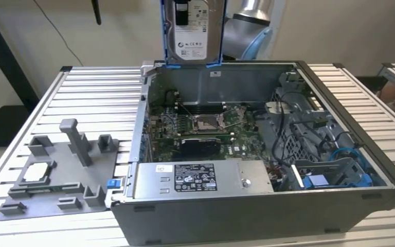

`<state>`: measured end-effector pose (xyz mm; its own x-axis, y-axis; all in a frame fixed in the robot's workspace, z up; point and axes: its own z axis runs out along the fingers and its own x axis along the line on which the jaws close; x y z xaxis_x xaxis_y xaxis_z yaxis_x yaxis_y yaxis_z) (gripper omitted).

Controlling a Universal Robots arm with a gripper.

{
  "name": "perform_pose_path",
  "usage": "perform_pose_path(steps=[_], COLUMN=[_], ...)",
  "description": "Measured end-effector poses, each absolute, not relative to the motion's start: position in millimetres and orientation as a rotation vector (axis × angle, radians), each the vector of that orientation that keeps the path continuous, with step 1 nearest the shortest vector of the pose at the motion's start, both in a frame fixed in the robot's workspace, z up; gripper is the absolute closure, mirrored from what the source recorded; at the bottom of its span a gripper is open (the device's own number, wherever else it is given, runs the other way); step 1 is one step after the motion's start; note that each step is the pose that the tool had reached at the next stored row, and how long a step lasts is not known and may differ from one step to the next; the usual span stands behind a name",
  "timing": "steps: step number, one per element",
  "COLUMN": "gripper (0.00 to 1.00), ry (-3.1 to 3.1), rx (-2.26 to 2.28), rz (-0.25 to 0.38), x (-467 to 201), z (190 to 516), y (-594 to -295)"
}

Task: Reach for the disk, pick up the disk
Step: 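Pick up the disk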

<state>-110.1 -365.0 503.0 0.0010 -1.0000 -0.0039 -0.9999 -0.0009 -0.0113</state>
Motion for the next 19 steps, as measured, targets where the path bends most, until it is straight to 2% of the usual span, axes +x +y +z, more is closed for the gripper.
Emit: perform_pose_path(steps=[19], gripper=[1.00], ry=[2.240], rx=[-2.188], rz=[-0.009], x=[-90.1], z=[502.9], y=[-365.0])
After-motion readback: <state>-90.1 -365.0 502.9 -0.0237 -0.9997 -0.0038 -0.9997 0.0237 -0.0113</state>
